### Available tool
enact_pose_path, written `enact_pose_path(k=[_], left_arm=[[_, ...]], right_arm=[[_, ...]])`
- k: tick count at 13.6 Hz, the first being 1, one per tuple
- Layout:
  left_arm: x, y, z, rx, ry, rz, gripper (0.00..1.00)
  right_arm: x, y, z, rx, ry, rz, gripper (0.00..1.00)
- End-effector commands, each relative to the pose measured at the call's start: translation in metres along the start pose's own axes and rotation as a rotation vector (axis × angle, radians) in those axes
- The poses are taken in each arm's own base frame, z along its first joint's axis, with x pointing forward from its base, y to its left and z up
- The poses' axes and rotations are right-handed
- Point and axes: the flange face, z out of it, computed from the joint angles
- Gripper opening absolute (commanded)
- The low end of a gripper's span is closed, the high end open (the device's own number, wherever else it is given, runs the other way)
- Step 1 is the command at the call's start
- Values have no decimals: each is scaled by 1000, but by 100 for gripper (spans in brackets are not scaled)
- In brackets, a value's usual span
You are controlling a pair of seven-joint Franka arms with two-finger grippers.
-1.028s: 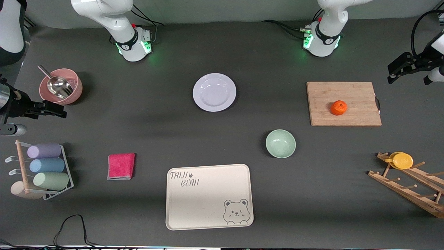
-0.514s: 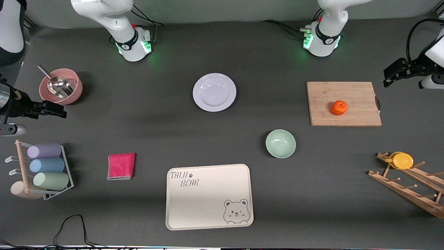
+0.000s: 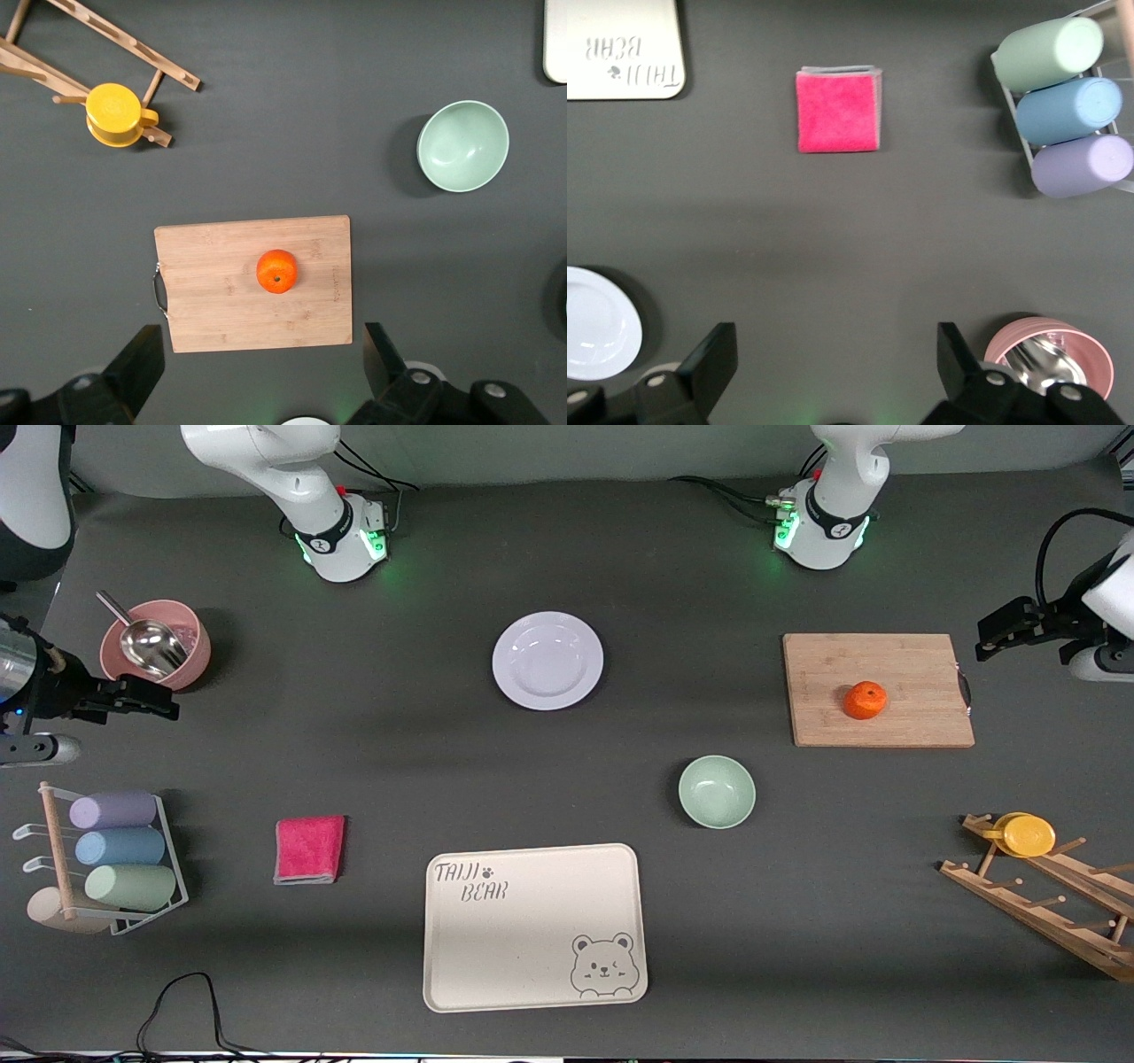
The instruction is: Place orange and plate with both arms
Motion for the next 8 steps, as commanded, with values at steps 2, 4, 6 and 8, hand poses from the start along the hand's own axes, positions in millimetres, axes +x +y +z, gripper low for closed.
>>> enact_pose_path(k=[2, 4, 6, 8], left_arm=[[23, 0, 56, 9, -68, -11, 100], [22, -16, 103, 5, -72, -40, 100], [14, -16, 159, 2, -97, -79, 100], [-3, -16, 211, -8, -88, -105, 100]], right_arm=[[-38, -30, -13, 36, 16, 38, 100], [-60, -53, -18, 40, 20, 55, 100], [-93, -71, -19, 50, 34, 83, 100], [-116, -81, -18, 61, 57, 84, 100]])
